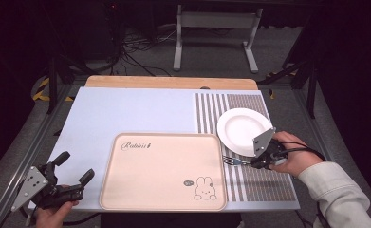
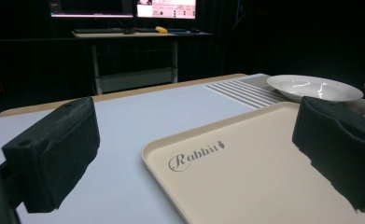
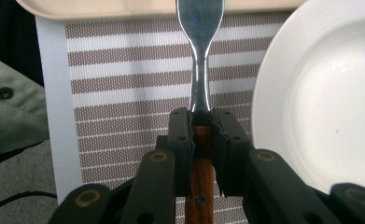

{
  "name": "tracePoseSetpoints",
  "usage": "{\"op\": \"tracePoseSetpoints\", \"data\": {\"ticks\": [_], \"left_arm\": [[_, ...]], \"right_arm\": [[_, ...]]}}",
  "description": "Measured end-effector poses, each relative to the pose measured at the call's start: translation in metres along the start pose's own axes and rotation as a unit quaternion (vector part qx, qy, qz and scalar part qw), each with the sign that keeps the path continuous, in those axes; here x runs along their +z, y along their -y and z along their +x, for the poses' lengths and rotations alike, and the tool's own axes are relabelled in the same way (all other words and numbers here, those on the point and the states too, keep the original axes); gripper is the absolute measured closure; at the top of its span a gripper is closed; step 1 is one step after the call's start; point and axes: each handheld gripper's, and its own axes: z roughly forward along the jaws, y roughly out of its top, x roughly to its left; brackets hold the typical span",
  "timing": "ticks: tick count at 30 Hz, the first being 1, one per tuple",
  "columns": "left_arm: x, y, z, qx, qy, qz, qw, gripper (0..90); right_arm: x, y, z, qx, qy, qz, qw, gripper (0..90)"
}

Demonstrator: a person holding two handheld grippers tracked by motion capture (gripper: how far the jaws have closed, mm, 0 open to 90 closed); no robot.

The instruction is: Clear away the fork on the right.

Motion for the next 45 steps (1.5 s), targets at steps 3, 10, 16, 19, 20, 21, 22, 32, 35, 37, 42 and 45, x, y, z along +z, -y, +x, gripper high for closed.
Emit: {"op": "tracePoseSetpoints", "data": {"ticks": [3,10,16,19,20,21,22,32,35,37,42,45], "left_arm": [[0.000,0.000,0.000,0.000,0.000,0.000,1.0000,1.6],[0.000,0.000,0.000,0.002,0.002,0.000,1.0000,1.5],[0.000,-0.001,-0.001,0.004,0.003,0.000,1.0000,1.5],[0.000,-0.001,-0.001,0.003,0.004,-0.001,1.0000,1.5],[0.000,-0.001,-0.001,0.003,0.005,-0.002,1.0000,1.5],[0.000,-0.001,-0.001,0.003,0.005,-0.002,1.0000,1.5],[0.000,-0.001,-0.001,0.004,0.005,-0.001,1.0000,1.5],[0.000,-0.001,-0.001,0.003,0.007,-0.003,1.0000,1.5],[0.000,-0.001,-0.002,0.007,0.007,-0.002,1.0000,1.5],[0.000,-0.001,-0.002,0.007,0.007,-0.002,0.9999,1.5],[0.000,-0.001,-0.001,0.002,0.007,-0.004,1.0000,1.5],[0.000,-0.001,-0.001,0.002,0.007,-0.005,1.0000,1.5]], "right_arm": [[-0.003,-0.010,-0.001,-0.006,0.001,-0.003,1.0000,79.0],[-0.002,-0.034,-0.001,-0.013,0.004,-0.005,0.9999,79.0],[0.001,-0.062,-0.002,-0.022,0.005,-0.014,0.9997,78.9],[0.001,-0.068,-0.002,-0.017,0.005,-0.019,0.9997,79.0],[0.002,-0.072,-0.002,-0.012,0.006,-0.023,0.9997,79.0],[0.003,-0.076,-0.002,-0.007,0.001,-0.026,0.9996,78.9],[0.003,-0.078,-0.002,-0.001,0.002,-0.028,0.9996,79.0],[0.004,-0.098,0.003,0.153,-0.001,-0.058,0.9866,79.0],[0.003,-0.104,0.006,0.191,0.010,-0.061,0.9796,79.0],[0.003,-0.106,0.008,0.219,0.014,-0.070,0.9730,79.0],[0.004,-0.111,0.012,0.282,0.023,-0.081,0.9556,79.0],[0.006,-0.112,0.013,0.300,0.034,-0.082,0.9499,79.0]]}}
